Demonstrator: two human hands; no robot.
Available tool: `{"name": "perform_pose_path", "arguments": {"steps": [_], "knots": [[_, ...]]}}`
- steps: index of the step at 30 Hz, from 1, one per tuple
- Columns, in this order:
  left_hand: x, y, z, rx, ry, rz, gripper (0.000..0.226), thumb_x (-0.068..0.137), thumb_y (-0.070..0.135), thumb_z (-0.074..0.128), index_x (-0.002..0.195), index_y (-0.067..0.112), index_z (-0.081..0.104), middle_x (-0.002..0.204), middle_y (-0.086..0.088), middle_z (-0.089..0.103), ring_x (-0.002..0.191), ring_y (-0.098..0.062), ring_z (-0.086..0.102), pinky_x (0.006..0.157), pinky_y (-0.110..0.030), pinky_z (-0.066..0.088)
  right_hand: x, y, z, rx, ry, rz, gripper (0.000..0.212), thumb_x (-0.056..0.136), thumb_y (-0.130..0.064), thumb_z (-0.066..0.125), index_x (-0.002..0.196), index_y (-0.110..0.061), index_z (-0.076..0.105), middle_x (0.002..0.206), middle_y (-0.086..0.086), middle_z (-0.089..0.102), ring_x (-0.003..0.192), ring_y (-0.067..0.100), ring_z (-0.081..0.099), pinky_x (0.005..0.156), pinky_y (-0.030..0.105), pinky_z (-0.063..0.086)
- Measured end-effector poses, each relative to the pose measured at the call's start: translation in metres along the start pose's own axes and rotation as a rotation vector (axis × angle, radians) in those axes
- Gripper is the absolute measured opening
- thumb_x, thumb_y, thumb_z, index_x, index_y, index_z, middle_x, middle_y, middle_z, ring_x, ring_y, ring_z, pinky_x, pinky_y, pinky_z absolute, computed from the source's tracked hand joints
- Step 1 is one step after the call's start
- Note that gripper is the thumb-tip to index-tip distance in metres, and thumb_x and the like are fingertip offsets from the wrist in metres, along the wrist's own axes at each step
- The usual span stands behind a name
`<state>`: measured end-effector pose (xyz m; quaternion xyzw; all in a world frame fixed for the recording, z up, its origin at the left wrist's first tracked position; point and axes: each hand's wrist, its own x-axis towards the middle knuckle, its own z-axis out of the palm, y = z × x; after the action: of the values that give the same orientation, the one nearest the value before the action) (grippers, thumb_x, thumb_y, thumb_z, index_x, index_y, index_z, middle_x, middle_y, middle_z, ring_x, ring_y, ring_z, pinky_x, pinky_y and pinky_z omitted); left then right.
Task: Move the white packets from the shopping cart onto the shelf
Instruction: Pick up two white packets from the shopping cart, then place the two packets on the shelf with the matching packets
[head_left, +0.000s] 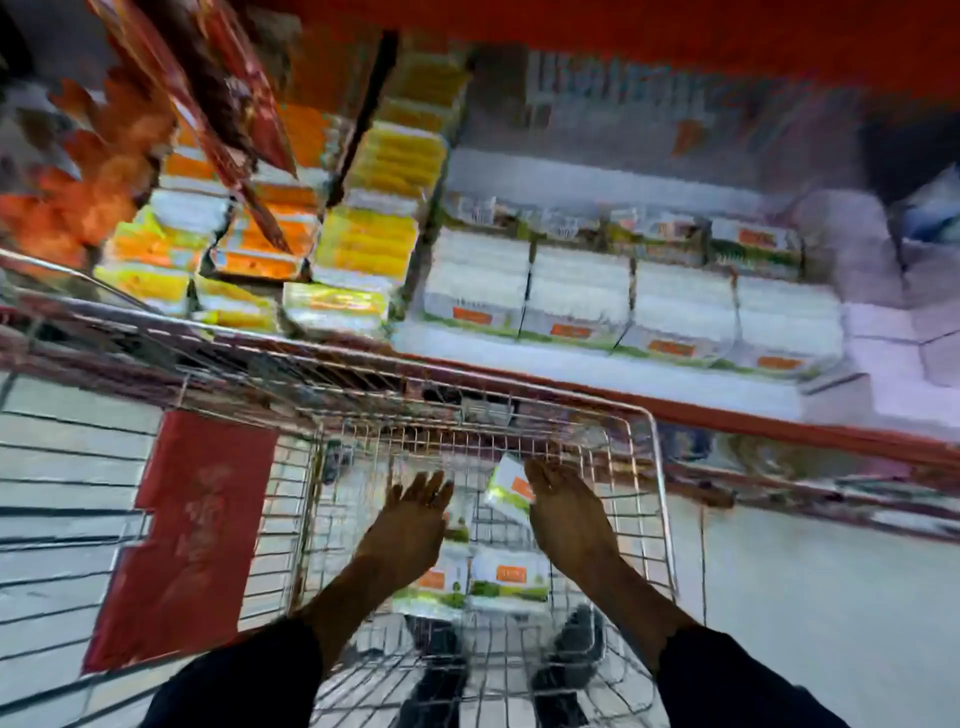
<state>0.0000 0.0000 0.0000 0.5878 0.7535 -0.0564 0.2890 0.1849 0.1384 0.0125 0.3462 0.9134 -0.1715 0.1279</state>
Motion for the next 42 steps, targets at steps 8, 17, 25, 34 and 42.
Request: {"name": "perform_pose_path", "arguments": {"steps": [8,17,25,34,42], "knots": [[0.055,-0.025,0.034,-0.084,-0.090,0.003,0.063,0.090,-0.007,0.046,0.149,0.009,0.031,0.156,-0.015,0.034,0.142,-0.032,0.033,0.115,-0.042,0.032,0.056,0.013,0.028,0.047,-0.100,0.176,0.044,0.084,-0.010,0.062,0.128,-0.007,0.052,0.126,0.017,0.060,0.113,0.036,0.056,0.094,0.039,0.047],[0.068,-0.041,0.031,-0.280,-0.060,0.001,0.034,0.075,-0.016,0.058,0.106,-0.006,0.069,0.105,-0.030,0.067,0.101,-0.046,0.063,0.089,-0.046,0.052,0.067,0.026,0.025,0.235,-0.138,0.237,0.034,0.083,-0.017,0.071,0.116,-0.013,0.062,0.123,0.011,0.062,0.120,0.030,0.050,0.095,0.034,0.041],[0.038,-0.030,-0.013,-0.284,0.087,0.078,0.033,0.078,-0.010,0.060,0.101,0.008,0.075,0.105,-0.011,0.072,0.102,-0.029,0.063,0.089,-0.038,0.053,0.040,0.004,0.007,0.372,-0.007,0.242,0.026,0.072,-0.010,0.080,0.093,-0.022,0.070,0.106,0.005,0.071,0.106,0.025,0.060,0.092,0.034,0.047],[-0.040,0.011,-0.113,-0.161,0.444,0.085,0.047,0.064,-0.018,0.073,0.100,0.011,0.076,0.096,-0.005,0.070,0.086,-0.024,0.068,0.069,-0.035,0.062,-0.012,-0.025,-0.104,0.333,0.292,0.111,0.030,0.073,-0.001,0.074,0.093,-0.023,0.068,0.099,0.000,0.070,0.094,0.021,0.064,0.079,0.035,0.056],[-0.077,0.037,-0.203,-0.183,0.687,0.116,0.041,0.071,-0.014,0.071,0.104,0.009,0.074,0.097,-0.005,0.069,0.091,-0.025,0.065,0.073,-0.037,0.060,-0.046,-0.037,-0.210,0.320,0.525,0.026,0.031,0.074,0.001,0.071,0.097,-0.020,0.068,0.095,0.000,0.068,0.096,0.023,0.059,0.079,0.036,0.052]]}}
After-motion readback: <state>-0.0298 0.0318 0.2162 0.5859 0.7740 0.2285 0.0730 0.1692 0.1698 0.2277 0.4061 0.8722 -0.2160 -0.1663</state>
